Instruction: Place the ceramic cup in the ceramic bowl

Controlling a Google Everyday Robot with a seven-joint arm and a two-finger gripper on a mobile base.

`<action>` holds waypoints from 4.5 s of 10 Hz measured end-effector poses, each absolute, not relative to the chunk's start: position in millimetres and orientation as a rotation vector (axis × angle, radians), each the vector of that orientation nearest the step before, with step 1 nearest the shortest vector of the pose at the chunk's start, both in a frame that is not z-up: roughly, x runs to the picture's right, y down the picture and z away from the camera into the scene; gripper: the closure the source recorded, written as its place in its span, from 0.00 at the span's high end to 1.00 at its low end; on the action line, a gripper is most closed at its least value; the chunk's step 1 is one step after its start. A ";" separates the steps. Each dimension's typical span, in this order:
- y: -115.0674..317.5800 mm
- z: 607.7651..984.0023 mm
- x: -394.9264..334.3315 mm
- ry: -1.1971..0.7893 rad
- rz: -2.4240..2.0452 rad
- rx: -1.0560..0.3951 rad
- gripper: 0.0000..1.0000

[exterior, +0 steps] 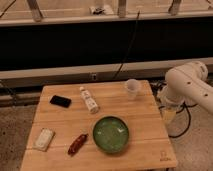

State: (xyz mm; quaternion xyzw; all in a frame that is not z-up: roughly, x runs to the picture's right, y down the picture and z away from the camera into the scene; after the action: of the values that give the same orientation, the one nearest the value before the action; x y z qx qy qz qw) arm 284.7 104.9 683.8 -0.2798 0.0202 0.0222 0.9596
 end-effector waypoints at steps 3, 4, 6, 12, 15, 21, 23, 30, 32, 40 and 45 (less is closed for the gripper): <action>105.0 683.9 284.7 0.041 0.045 -0.568 0.80; 105.0 683.9 284.7 0.041 0.045 -0.567 0.80; 102.5 685.2 284.9 0.041 0.045 -0.562 0.80; 65.4 716.3 281.8 0.034 0.028 -0.500 0.80; 46.2 736.2 278.1 0.019 0.008 -0.472 0.80; 22.2 768.1 265.6 -0.024 -0.066 -0.438 0.80; 20.1 774.9 263.6 -0.039 -0.084 -0.430 0.80; 20.7 809.2 250.7 -0.086 -0.155 -0.423 0.80; 21.8 816.7 249.4 -0.094 -0.173 -0.424 0.80; 36.4 848.8 237.1 -0.149 -0.252 -0.461 0.80; 40.4 861.8 222.8 -0.180 -0.288 -0.494 0.80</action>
State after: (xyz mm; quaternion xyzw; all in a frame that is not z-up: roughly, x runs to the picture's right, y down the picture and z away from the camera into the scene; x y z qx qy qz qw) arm 222.8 40.4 861.8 -0.2435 -0.0885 -0.1417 0.9554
